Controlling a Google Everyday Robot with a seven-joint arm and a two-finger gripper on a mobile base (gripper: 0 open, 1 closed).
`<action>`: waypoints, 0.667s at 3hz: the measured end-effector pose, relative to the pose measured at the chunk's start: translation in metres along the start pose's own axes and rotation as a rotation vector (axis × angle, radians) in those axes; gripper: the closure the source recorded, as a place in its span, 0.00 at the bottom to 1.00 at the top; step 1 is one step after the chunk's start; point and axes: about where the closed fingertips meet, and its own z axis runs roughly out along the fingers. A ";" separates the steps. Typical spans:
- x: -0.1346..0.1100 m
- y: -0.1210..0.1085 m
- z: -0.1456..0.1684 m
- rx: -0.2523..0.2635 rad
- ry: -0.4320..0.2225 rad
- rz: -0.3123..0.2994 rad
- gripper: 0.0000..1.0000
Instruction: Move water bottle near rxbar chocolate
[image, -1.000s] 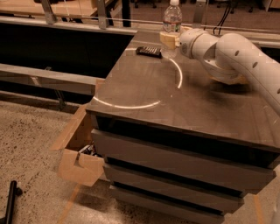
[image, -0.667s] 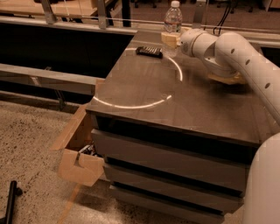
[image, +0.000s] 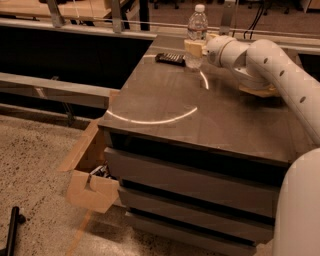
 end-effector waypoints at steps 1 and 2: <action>0.002 0.001 0.002 -0.014 -0.007 -0.005 0.62; 0.004 0.003 0.003 -0.025 -0.010 -0.011 0.39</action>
Offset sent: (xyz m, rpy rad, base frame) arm 0.0000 -0.0025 -0.0064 -0.0107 -0.0172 0.0315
